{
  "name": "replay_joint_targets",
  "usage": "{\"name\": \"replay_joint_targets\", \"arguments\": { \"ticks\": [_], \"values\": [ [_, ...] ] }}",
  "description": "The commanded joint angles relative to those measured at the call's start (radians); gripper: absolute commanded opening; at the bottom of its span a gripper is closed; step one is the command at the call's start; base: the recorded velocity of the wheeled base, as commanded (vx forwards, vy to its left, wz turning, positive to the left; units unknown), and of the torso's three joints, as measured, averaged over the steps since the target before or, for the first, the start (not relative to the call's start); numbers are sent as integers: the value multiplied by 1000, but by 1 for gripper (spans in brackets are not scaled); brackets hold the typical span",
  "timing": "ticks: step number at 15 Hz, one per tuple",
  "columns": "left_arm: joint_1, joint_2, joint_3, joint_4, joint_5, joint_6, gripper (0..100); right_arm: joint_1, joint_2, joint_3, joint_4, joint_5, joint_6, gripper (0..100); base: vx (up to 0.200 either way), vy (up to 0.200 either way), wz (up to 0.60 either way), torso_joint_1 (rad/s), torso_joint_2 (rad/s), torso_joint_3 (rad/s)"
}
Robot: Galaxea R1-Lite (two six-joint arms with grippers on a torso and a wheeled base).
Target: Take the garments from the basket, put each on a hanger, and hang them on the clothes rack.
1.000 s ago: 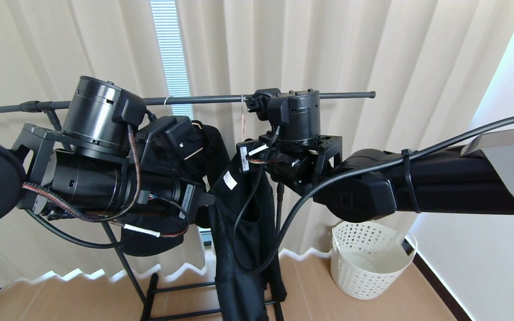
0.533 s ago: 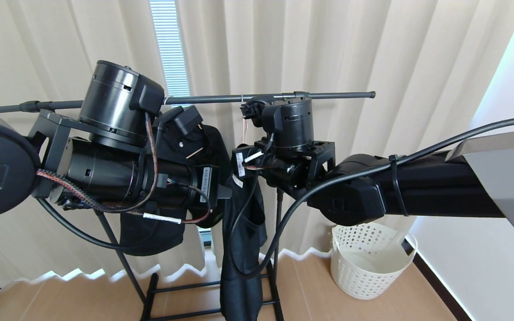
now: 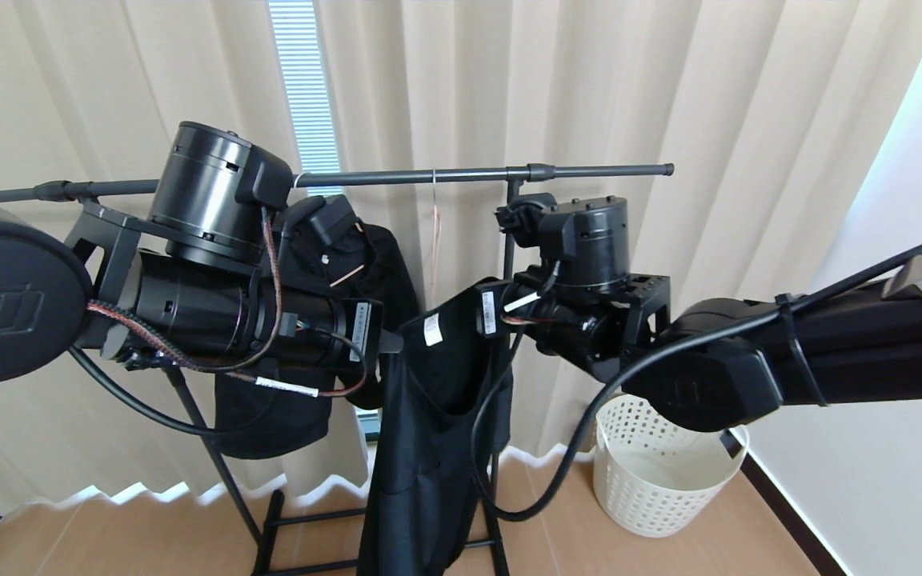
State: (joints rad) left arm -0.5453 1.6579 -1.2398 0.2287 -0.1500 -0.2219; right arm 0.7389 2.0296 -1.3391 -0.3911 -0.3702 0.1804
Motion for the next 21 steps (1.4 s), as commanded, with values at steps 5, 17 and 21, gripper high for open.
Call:
{"name": "replay_joint_targets", "arguments": {
  "ticks": [5, 17, 21],
  "values": [
    [7, 19, 46, -14, -3, 108, 100, -66, -124, 183, -111, 1, 2, 0, 0, 0, 0, 0, 0, 0],
    [73, 373, -282, -83, 127, 115, 100, -128, -166, 341, -210, -12, -62, 0, 0, 0, 0, 0, 0, 0],
    [70, 471, -394, -85, 237, 151, 100, -125, -169, 342, -212, -21, -62, 0, 0, 0, 0, 0, 0, 0]
  ]
}}
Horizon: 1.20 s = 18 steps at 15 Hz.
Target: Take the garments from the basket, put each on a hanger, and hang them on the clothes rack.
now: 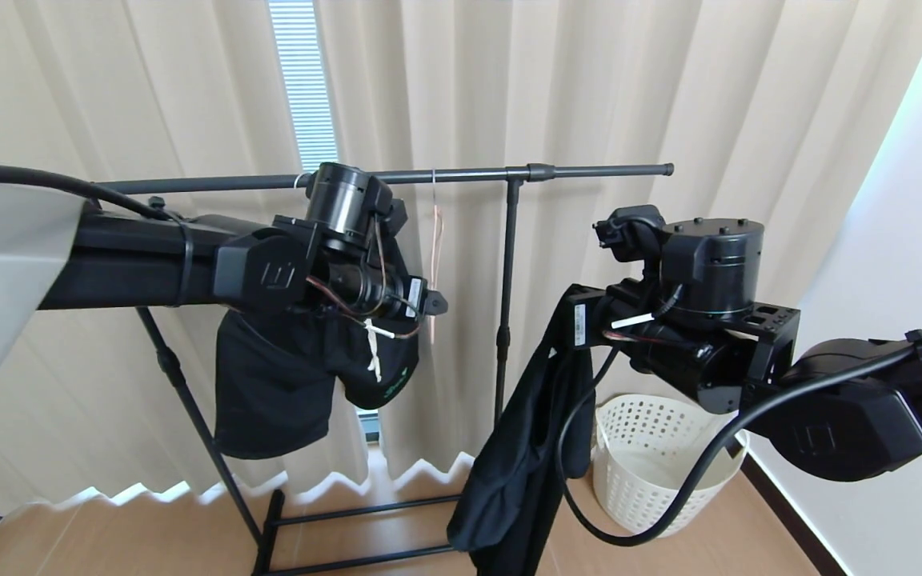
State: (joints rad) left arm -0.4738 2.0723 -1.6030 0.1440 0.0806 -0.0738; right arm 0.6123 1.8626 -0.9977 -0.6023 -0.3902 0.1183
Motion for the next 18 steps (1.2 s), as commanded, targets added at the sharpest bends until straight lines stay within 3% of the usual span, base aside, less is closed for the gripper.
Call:
{"name": "replay_joint_targets", "arguments": {
  "ticks": [1, 6, 11, 14, 18],
  "values": [
    [-5, 77, -54, -8, 11, 0, 100, 1, -2, -1, -1, -1, 0, 0, 200, 0, 0, -7, 2, 7],
    [-8, 101, -86, -8, 25, 2, 100, 0, 6, -6, -1, -1, -2, 0, 200, 0, 0, -4, 3, 2],
    [-11, 132, -91, -61, 65, -1, 100, 0, 6, -7, -1, -1, -2, 0, 0, 0, 0, 0, 0, 0],
    [-17, 213, -169, -78, 143, -3, 100, 0, 3, -6, -1, 1, 0, 0, 0, 0, 0, 0, 0, 0],
    [-37, 284, -241, -78, 172, -4, 100, 0, 7, 1, -31, 1, -3, 0, 0, 0, 0, 0, 0, 0]
  ]
}}
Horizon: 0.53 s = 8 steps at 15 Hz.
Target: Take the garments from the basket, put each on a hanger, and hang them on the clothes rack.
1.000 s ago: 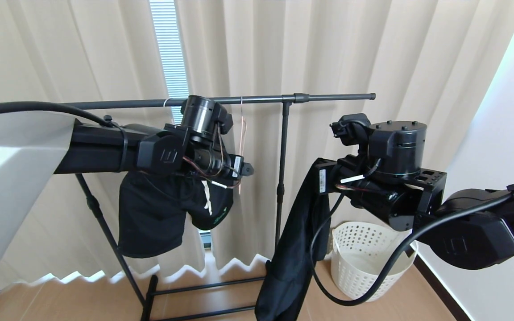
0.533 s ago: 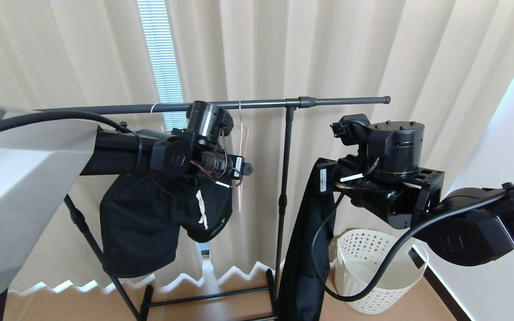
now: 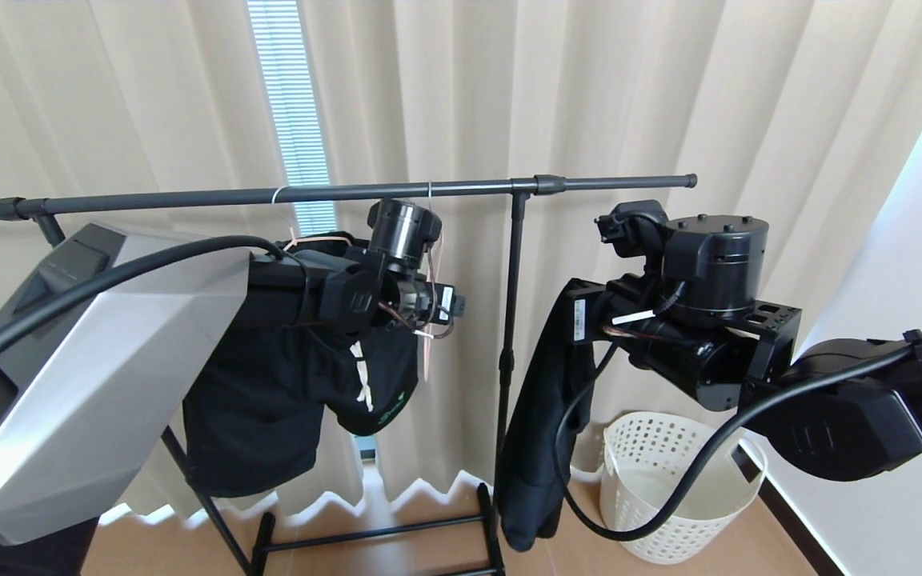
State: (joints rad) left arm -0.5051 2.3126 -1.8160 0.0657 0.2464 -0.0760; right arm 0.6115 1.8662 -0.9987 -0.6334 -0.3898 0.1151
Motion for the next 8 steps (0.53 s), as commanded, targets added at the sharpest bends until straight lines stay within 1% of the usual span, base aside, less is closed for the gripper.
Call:
{"name": "replay_joint_targets", "arguments": {
  "ticks": [1, 3, 4, 8],
  "values": [
    [-7, 56, -42, 0, 25, -2, 100, 1, 4, 2, 0, 0, 0, 0, 0, 0, 0, 0, 0, 0],
    [-7, 61, -45, -1, 36, -2, 100, 1, 2, 2, 0, 0, 0, 0, 0, 0, 0, 0, 0, 0],
    [-7, 59, -40, 0, 36, -2, 0, 1, 2, 2, 0, 0, 0, 0, 0, 0, 0, 0, 0, 0],
    [-3, 54, -39, -1, 36, -5, 0, 2, 4, 3, 0, 0, 0, 0, 0, 0, 0, 0, 0, 0]
  ]
}}
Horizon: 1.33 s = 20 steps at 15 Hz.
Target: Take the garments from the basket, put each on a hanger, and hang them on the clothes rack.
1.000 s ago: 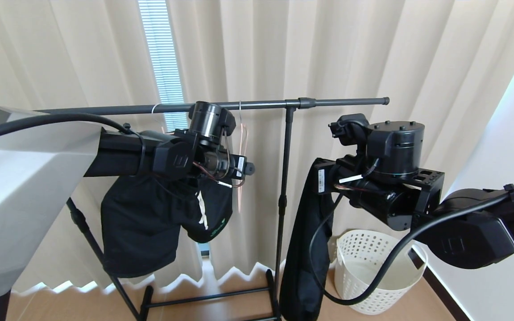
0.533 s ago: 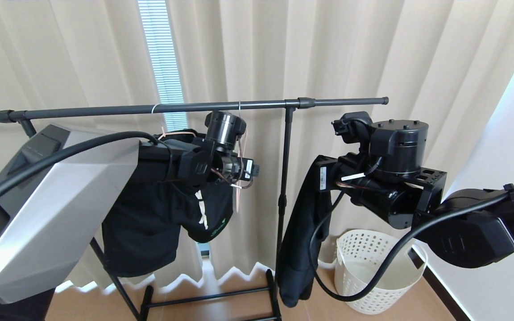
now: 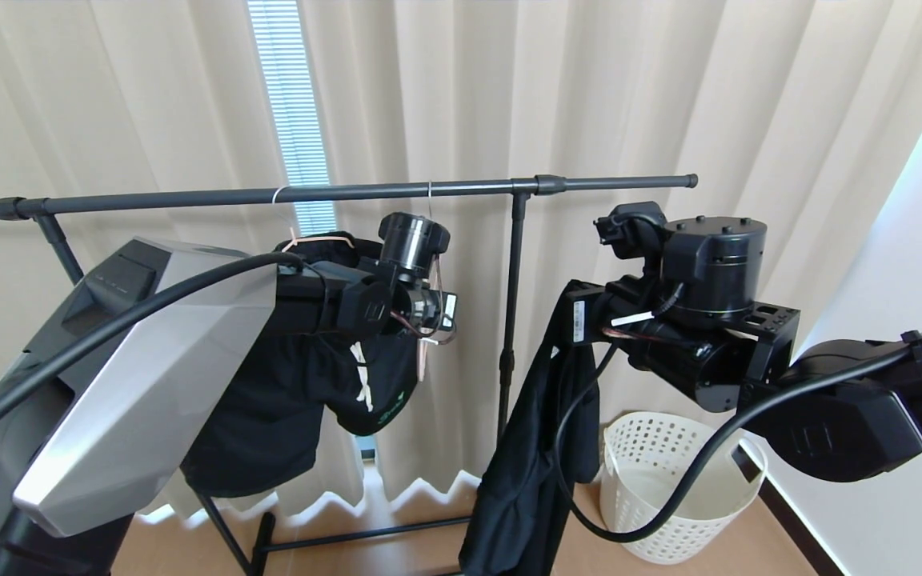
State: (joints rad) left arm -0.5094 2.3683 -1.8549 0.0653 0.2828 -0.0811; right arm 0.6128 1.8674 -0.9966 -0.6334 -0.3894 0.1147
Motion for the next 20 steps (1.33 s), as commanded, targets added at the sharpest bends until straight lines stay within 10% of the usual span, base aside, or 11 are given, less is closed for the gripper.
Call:
{"name": "replay_joint_targets", "arguments": {
  "ticks": [1, 10, 20],
  "values": [
    [3, -1, 0, -1, 1, -2, 0, 1, 6, 3, 0, 0, 0, 0, 0, 0, 0, 0, 0, 0],
    [2, -77, 17, -5, -1, -16, 0, 1, 1, 1, 0, 0, 0, 0, 0, 0, 0, 0, 0, 0],
    [-41, -416, 542, -211, -2, -9, 0, 1, -5, 1, -2, 0, 0, 0, 0, 0, 0, 0, 0, 0]
  ]
}}
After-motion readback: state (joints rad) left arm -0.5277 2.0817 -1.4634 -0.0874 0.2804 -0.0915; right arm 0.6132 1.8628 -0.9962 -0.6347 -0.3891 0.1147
